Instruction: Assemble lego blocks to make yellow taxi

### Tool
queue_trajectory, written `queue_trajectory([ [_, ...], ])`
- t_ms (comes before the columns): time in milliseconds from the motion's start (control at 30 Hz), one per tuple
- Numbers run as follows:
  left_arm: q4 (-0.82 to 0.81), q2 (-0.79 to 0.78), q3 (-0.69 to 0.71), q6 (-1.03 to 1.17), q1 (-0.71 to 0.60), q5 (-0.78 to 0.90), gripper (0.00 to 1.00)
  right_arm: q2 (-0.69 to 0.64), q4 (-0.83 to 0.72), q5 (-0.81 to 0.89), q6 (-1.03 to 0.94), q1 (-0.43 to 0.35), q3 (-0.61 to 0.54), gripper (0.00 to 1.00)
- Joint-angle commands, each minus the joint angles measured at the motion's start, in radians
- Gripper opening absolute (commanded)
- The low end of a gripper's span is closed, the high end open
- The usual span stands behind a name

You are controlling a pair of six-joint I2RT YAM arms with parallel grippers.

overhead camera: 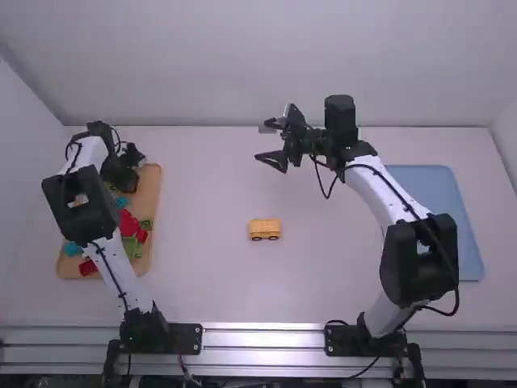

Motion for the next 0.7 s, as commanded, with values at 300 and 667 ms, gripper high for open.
queue_trajectory([
  [300,0.061,0.007,-0.089,0.016,0.016,-0.036,0.47,-0.029,0.005,-0.015,0.003,0.001,0.029,0.99],
  [667,0.015,0.007,-0.082,0.004,0.006,-0.029,0.19,-0.029,0.006,-0.015,0.010,0.001,0.029,0.99],
])
